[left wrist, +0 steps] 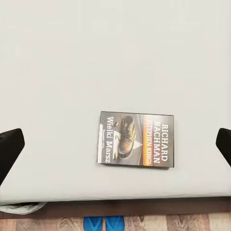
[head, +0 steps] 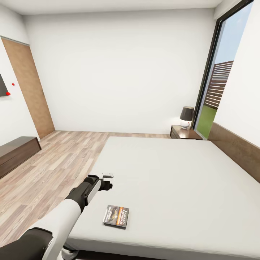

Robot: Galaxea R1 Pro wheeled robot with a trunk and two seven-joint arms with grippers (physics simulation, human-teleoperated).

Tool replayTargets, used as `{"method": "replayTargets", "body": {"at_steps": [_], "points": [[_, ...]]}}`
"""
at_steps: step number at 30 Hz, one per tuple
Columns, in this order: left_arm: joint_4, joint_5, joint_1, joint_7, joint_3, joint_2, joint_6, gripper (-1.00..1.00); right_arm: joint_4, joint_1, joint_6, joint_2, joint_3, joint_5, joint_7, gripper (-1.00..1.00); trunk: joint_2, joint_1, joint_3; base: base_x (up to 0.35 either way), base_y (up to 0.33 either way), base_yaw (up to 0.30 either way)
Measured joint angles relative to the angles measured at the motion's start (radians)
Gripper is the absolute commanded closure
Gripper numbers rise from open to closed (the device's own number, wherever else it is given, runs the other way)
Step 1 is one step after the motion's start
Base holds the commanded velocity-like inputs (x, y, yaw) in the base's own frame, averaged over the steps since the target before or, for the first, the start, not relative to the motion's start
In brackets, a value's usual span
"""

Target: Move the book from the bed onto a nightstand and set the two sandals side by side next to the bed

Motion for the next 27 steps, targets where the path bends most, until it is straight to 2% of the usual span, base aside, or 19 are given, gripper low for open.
{"method": "replayTargets", "body": {"at_steps": [4, 10, 19, 20, 21, 27], "points": [[0.0, 0.0, 0.0, 0.0, 0.0, 0.0, 0.0, -1.0, 0.0, 0.0, 0.0, 0.0, 0.0, 0.0, 0.0, -1.0, 0.0, 0.0, 0.0, 0.0, 0.0, 0.0], [-0.025, -0.002, 0.034, 0.003, 0.0, 0.026, 0.034, -1.0, -0.013, 0.002, -0.003, 0.01, -0.001, 0.003, -0.002, -1.0, 0.0, 0.0, 0.0, 0.0, 0.0, 0.0], [-0.033, -0.003, 0.085, 0.003, -0.001, 0.034, 0.048, -1.0, -0.018, 0.003, -0.004, 0.013, -0.001, 0.004, -0.003, -1.0, 0.0, 0.0, 0.0, 0.0, 0.0, 0.0], [-0.033, -0.002, 0.132, 0.003, -0.001, 0.034, 0.049, -1.0, -0.019, 0.003, -0.004, 0.013, -0.001, 0.004, -0.003, -1.0, 0.0, 0.0, 0.0, 0.0, 0.0, 0.0], [-0.033, -0.003, 0.14, 0.003, -0.001, 0.034, 0.049, -1.0, -0.019, 0.003, -0.004, 0.013, -0.001, 0.005, -0.003, -1.0, 0.0, 0.0, 0.0, 0.0, 0.0, 0.0], [-0.034, -0.003, 0.143, 0.003, -0.001, 0.035, 0.05, -1.0, -0.02, 0.003, -0.004, 0.013, -0.001, 0.005, -0.003, -1.0, 0.0, 0.0, 0.0, 0.0, 0.0, 0.0]]}}
